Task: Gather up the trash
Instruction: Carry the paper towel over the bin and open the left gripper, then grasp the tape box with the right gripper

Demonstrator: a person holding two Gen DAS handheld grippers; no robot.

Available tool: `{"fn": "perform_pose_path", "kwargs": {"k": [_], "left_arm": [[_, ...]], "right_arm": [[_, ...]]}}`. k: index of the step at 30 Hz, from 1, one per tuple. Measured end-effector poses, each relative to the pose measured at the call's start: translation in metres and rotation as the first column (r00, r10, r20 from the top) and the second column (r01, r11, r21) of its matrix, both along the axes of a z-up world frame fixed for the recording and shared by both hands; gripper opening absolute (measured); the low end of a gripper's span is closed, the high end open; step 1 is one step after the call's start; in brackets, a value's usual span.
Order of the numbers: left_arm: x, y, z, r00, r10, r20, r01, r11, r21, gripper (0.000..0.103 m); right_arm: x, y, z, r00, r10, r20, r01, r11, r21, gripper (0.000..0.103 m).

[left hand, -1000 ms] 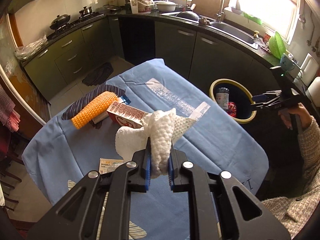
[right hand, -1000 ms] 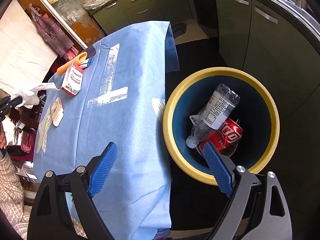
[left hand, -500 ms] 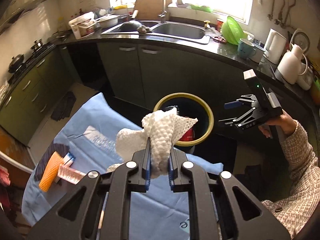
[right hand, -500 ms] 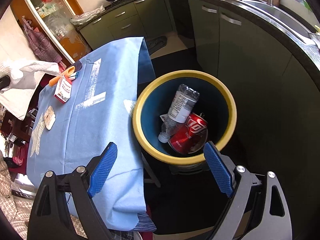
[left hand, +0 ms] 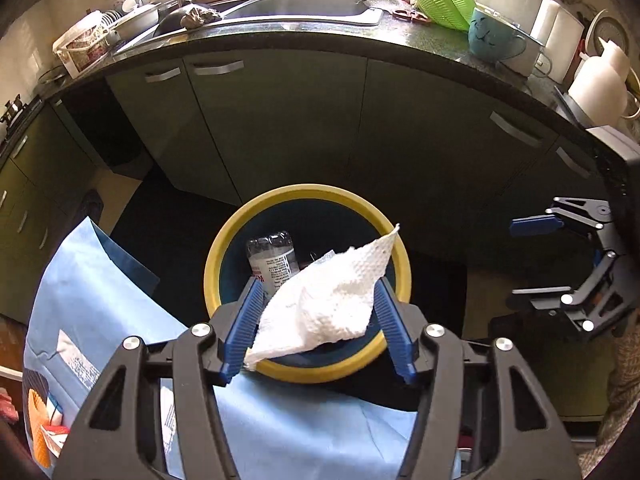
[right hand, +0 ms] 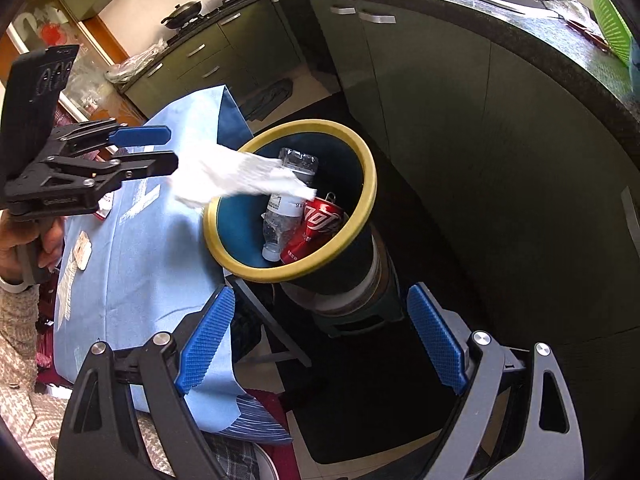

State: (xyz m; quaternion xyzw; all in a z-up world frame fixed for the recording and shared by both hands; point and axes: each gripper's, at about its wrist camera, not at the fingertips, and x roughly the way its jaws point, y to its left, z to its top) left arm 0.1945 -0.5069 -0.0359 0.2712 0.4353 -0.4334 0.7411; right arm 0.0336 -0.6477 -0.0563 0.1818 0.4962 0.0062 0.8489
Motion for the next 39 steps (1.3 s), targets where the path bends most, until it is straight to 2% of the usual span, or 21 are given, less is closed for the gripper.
{"fn": "perform_pose_path", "kwargs": {"k": [3,8,10,13,16,18,20,23,28,31,33,35,39], "left_arm": [[0.004,0.006,0.006,1.000,0.015,-0.026,-0.015,0.999,-0.029,0.055],[-0.006,0.061,0.049,0.998,0.068,-0.009,-0.069,0.990,-0.121,0.057],[-0.014,0.098,0.068,0.994,0.112,-0.002,-0.111,0.980,-0.164,0.067],[-0.029,0.162,0.090,0.977,0.210,0.022,-0.201,0.957,-0.209,0.076],[-0.050,0.233,0.107,0.940,0.332,0.081,-0.305,0.922,-0.240,0.087],[-0.065,0.283,0.114,0.899,0.420,0.121,-0.380,0.888,-0.260,0.088],[-0.078,0.330,0.116,0.847,0.509,0.153,-0.462,0.847,-0.262,0.090],[-0.096,0.398,0.113,0.749,0.641,0.169,-0.590,0.761,-0.270,0.092],[-0.114,0.478,0.096,0.635,0.764,0.112,-0.716,0.637,-0.287,0.093],[-0.119,0.510,0.083,0.590,0.804,0.070,-0.759,0.582,-0.291,0.093],[-0.122,0.524,0.076,0.573,0.818,0.045,-0.776,0.559,-0.290,0.093],[-0.125,0.537,0.071,0.561,0.827,0.029,-0.787,0.544,-0.291,0.093],[-0.130,0.544,0.063,0.562,0.827,0.023,-0.786,0.543,-0.295,0.093]], "right_arm": [[-0.004,0.000,-0.001,1.000,0.004,-0.004,-0.004,1.000,-0.001,0.087],[-0.008,0.012,-0.001,0.999,0.040,-0.007,-0.041,0.999,-0.013,0.087],[-0.007,0.025,0.001,0.997,0.073,-0.004,-0.073,0.997,-0.024,0.087],[0.001,0.051,0.004,0.990,0.144,0.003,-0.143,0.989,-0.029,0.087],[0.018,0.096,0.011,0.966,0.260,0.007,-0.259,0.964,-0.052,0.087],[0.034,0.137,0.019,0.931,0.366,0.009,-0.364,0.928,-0.073,0.087],[0.051,0.182,0.024,0.883,0.469,0.012,-0.466,0.880,-0.095,0.087],[0.079,0.261,0.030,0.787,0.616,0.014,-0.610,0.782,-0.123,0.087],[0.119,0.387,0.023,0.608,0.794,0.011,-0.779,0.600,-0.180,0.087],[0.136,0.452,0.013,0.509,0.860,-0.010,-0.840,0.495,-0.223,0.087],[0.152,0.485,0.004,0.467,0.884,-0.027,-0.861,0.447,-0.241,0.087],[0.164,0.512,-0.003,0.439,0.897,-0.046,-0.874,0.415,-0.252,0.087],[0.190,0.545,-0.020,0.418,0.904,-0.084,-0.883,0.383,-0.271,0.087]]}}
